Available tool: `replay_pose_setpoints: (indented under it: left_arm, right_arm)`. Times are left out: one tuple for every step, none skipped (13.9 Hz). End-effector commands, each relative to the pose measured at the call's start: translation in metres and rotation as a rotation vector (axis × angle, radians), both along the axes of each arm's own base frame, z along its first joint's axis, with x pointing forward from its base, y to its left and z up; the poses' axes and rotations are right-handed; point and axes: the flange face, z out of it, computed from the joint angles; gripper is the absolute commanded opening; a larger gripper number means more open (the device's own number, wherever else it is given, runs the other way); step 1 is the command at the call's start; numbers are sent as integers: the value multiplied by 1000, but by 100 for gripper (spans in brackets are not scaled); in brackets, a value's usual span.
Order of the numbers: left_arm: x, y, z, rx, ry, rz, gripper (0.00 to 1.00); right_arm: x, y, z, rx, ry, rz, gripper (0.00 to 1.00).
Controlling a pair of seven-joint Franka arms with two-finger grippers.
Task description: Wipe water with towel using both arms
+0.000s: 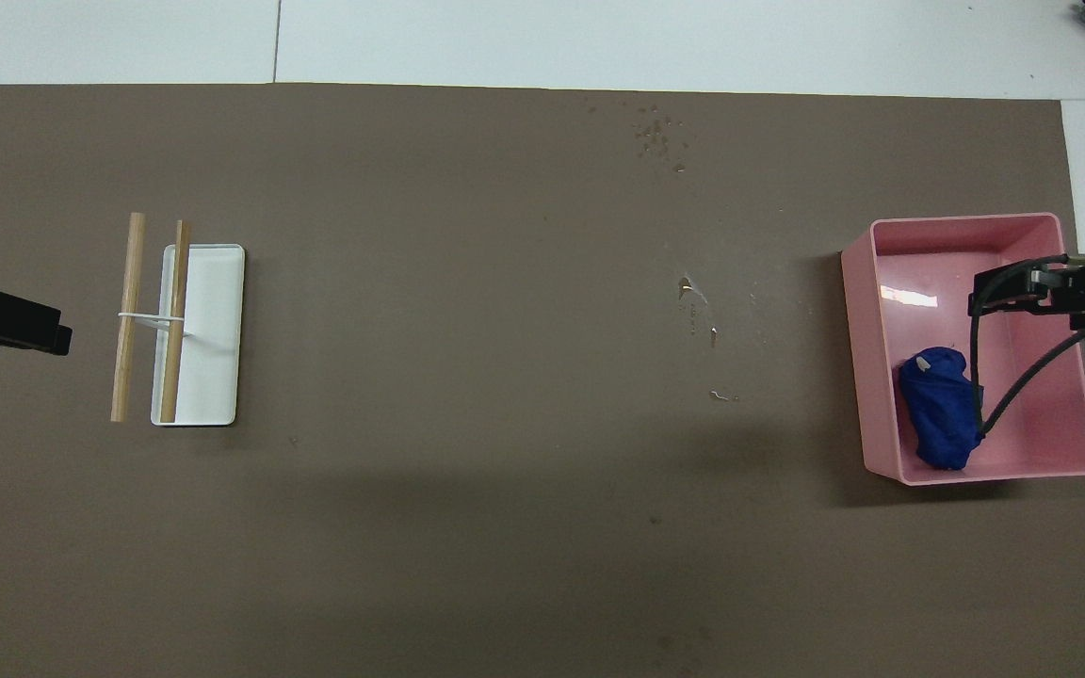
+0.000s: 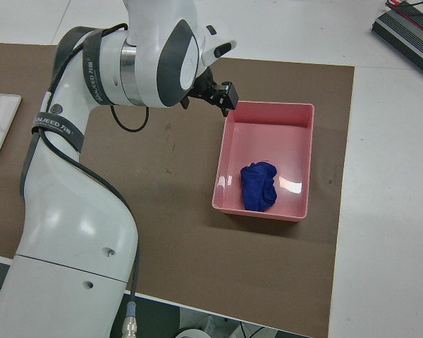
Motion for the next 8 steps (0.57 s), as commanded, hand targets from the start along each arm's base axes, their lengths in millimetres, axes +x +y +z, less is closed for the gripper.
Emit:
replay_pose_setpoints:
  left_arm:
    - [-10,0,2,-5,8,6,100]
    - [-10,1,2,-5,8,8,100]
    - [-10,1,2,-5,8,8,100]
    - [-10,1,2,-5,8,8,100]
    - [-10,1,2,-5,8,8,100]
    - [-10,1,2,-5,8,8,100]
    - [-10,0,2,-5,8,6,100]
    - [-10,1,2,-5,8,8,100]
  right_arm:
    - [11,11,20,-18,35,32,100]
    - [11,11,17,-15,44,33,100]
    - [8,9,14,-12,64,31,100]
    - [5,13,14,-16,82,37,100]
    - [4,13,15,-16,83,43,100]
    - [3,14,15,-8,89,47,100]
    - [2,14,15,-7,93,45,100]
    - [2,13,15,-10,97,42,100]
